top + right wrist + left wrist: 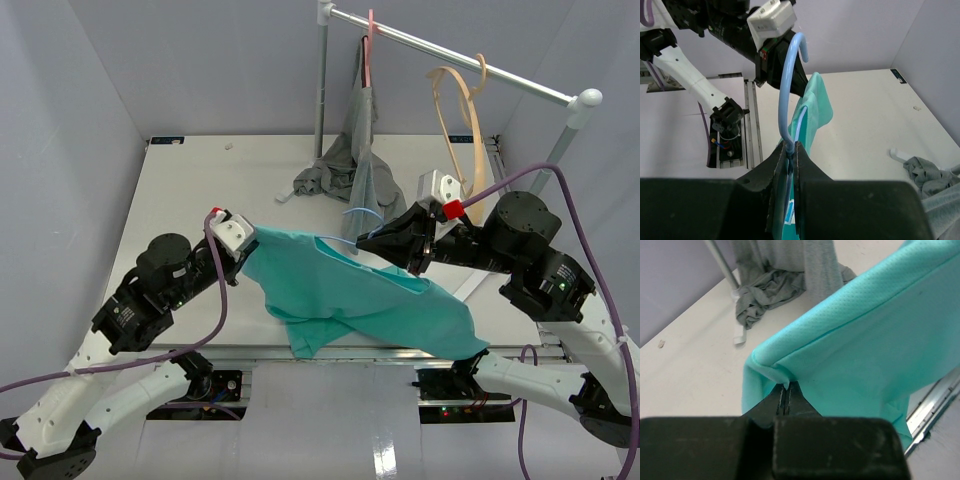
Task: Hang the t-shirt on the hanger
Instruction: Place the T-shirt on the hanger, then place the hanger at the clothesline.
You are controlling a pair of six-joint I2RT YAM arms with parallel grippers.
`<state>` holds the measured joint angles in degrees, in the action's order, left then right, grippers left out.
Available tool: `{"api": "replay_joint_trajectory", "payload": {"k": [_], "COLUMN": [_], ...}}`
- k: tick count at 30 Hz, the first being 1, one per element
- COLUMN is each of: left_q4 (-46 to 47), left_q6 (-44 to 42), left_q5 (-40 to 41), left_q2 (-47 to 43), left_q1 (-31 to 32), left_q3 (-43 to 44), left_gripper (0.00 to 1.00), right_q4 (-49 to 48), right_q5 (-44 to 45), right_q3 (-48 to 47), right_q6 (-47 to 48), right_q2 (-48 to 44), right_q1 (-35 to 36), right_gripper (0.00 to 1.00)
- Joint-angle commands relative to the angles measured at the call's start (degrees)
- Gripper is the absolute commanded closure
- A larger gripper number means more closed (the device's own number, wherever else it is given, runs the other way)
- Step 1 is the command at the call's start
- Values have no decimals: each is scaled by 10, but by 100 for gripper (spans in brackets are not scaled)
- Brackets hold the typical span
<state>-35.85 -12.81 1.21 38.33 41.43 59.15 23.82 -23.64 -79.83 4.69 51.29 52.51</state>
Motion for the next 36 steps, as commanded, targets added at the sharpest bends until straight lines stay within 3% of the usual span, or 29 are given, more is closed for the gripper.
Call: {"api": "replay_joint_trajectory", "payload": {"k": [1,7,14,16,17,19,20,27,36], "left_q4": [10,-8,-10,-13,-17,-33,-41,-29,-23], "left_q6": [28,49,55,55,56,48,40,-14,-40], "left_q5": [80,135,143,140,133,96,78,-134,-318], "left_q2": [-16,2,13,10,8,4,1,-17,75], "left_q1": [0,0,1,1,1,0,0,0,1], "left_q3": [36,43,33,30,31,38,41,90,167], "left_gripper": [100,100,100,93,82,49,39,36,36], "right_q4": [-14,14,38,36,35,33,33,-18,-116], "right_q5": [37,45,26,18,12,5,3,-1,-77], "right_q3": [6,-2,-11,-14,-18,-25,-28,23,57], "right_q6": [5,19,35,35,35,33,32,17,-5], "right_q2": [-11,-5,-3,-4,-3,0,1,0,39], "right_q1": [-1,-1,-1,0,0,0,-1,-1,-1], "right_gripper": [92,92,92,92,92,92,92,92,92]}}
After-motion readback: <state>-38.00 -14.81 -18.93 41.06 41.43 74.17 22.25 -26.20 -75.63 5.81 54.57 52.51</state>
